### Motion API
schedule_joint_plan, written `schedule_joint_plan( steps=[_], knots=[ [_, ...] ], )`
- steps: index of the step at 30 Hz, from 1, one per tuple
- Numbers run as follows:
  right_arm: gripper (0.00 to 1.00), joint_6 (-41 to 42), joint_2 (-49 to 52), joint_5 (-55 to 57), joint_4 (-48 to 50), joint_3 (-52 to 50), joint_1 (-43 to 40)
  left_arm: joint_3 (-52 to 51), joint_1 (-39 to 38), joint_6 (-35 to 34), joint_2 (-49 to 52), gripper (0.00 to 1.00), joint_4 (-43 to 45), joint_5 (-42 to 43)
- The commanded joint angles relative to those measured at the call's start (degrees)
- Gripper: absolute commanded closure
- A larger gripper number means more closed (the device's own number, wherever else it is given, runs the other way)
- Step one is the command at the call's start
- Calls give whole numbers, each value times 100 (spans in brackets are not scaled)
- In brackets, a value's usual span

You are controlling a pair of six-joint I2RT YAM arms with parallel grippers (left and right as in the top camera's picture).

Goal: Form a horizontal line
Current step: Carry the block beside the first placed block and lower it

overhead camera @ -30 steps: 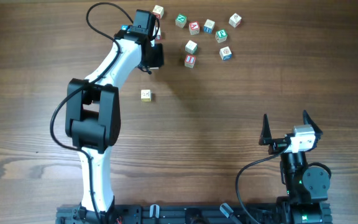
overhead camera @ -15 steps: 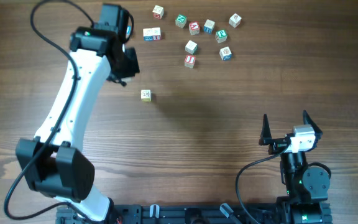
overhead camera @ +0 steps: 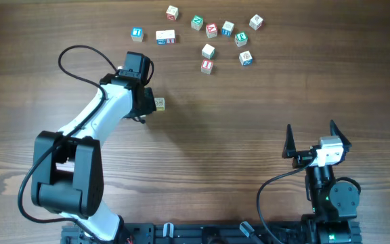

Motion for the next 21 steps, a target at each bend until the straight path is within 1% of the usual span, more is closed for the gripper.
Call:
schedule_joint_plan(
  steps=[1,4,5,7,8,10,15,18,21],
  knots=[
    [0,-61,-39,-74,20,-7,-28,-101,68,284,9,74,122,-85],
    [0,-59,-39,-74,22,-7,-28,-103,254,293,24,74,227,-24],
    [0,-59,-39,-74,20,-7,-28,-103,321,422,46,74,282,142],
    [0,-59,-39,-76,22,-7,-28,-120,452,857,61,74,468,785],
    [0,-61,-39,-74,20,-7,-28,-120,479,927,61,74,492,879],
    [0,-59,-39,-74,20,-7,-28,-122,511,1043,63,74,507,876],
    [0,-59,-39,-76,20,-7,-28,-122,514,1045,87,73,761,874],
    [0,-61,-39,-74,20,-7,-28,-122,514,1191,87,74,761,876],
    [0,-59,-39,-76,20,-7,-28,-122,514,1193,94,74,774,876]
  ],
)
